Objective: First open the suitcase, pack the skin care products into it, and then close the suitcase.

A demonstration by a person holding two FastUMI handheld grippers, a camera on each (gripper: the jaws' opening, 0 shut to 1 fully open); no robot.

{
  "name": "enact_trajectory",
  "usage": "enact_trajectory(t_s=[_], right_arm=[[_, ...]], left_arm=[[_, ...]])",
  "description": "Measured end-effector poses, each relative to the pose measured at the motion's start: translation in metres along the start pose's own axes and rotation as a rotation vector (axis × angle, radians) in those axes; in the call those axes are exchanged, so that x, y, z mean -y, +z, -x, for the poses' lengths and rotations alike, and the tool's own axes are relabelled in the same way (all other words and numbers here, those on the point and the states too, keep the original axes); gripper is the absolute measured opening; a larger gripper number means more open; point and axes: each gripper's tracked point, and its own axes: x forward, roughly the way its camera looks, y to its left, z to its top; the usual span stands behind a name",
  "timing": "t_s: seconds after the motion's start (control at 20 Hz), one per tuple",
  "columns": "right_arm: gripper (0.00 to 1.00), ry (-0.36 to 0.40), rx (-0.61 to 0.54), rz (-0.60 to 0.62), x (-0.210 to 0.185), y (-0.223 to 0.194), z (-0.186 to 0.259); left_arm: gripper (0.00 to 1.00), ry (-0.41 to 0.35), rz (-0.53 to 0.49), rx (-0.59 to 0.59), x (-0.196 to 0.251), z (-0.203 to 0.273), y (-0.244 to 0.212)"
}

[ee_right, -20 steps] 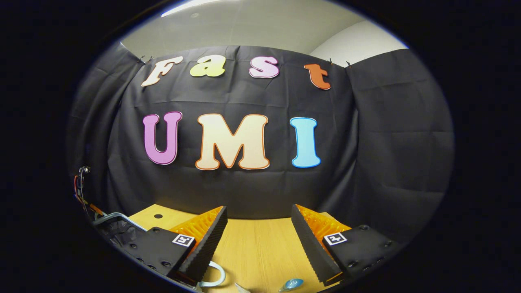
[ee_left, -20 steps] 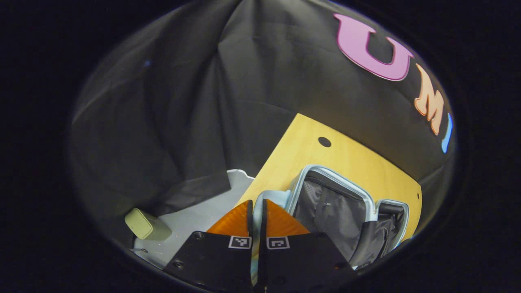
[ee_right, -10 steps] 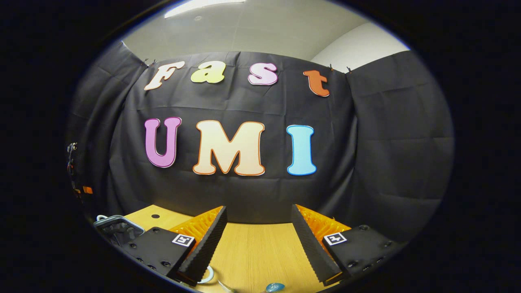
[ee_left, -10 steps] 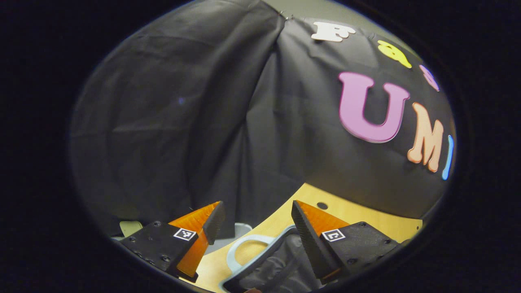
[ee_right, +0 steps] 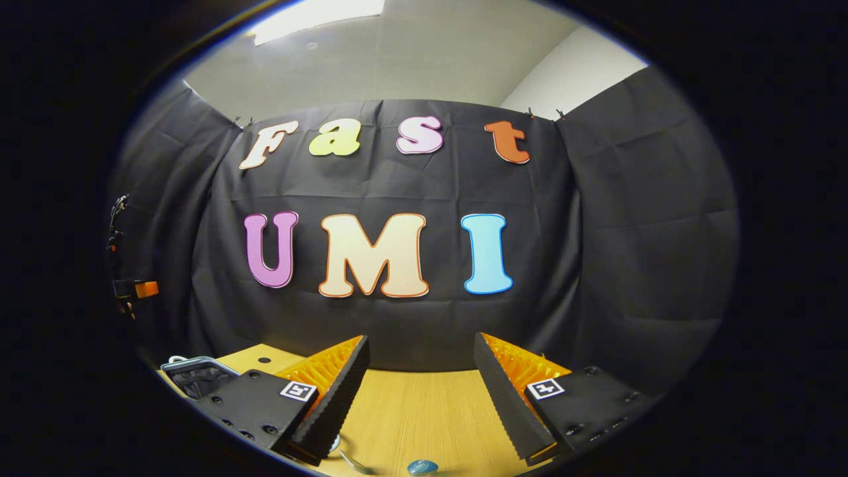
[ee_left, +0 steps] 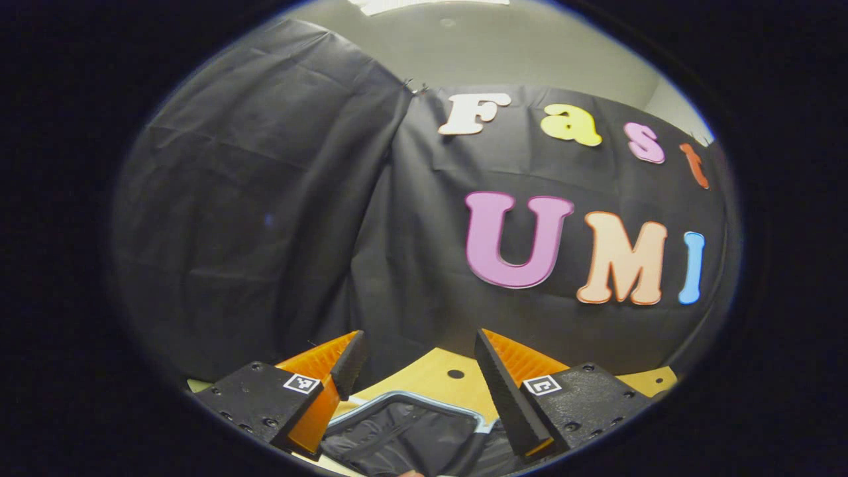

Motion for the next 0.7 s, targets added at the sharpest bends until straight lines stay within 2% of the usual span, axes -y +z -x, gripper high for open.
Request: enact_trajectory(t_s=[0.1,0.25,0.3,0.45,0.7], right_arm=[[0.99,0.018,0.002,0.002,0.005,0.001,0.006],[0.99,0.043,-0.009,0.009,0.016,-0.002,0.014],[0.99,0.051,-0.015,0.008,0.020,-0.004,0.017],[0.99,0.065,-0.029,0.007,0.035,-0.007,0.027],[0.99,0.083,-0.053,0.030,0.061,-0.019,0.046]], left_arm=[[0.93,-0.063,-0.014,-0.018,0.045,0.017,-0.004],[0.95,-0.150,-0.012,-0.035,0.107,0.034,-0.014],[0.93,-0.177,-0.026,-0.044,0.124,0.042,-0.019],[0.95,-0.264,-0.090,-0.082,0.170,0.067,-0.041],[0.95,-0.384,-0.077,-0.160,0.245,0.112,-0.088]])
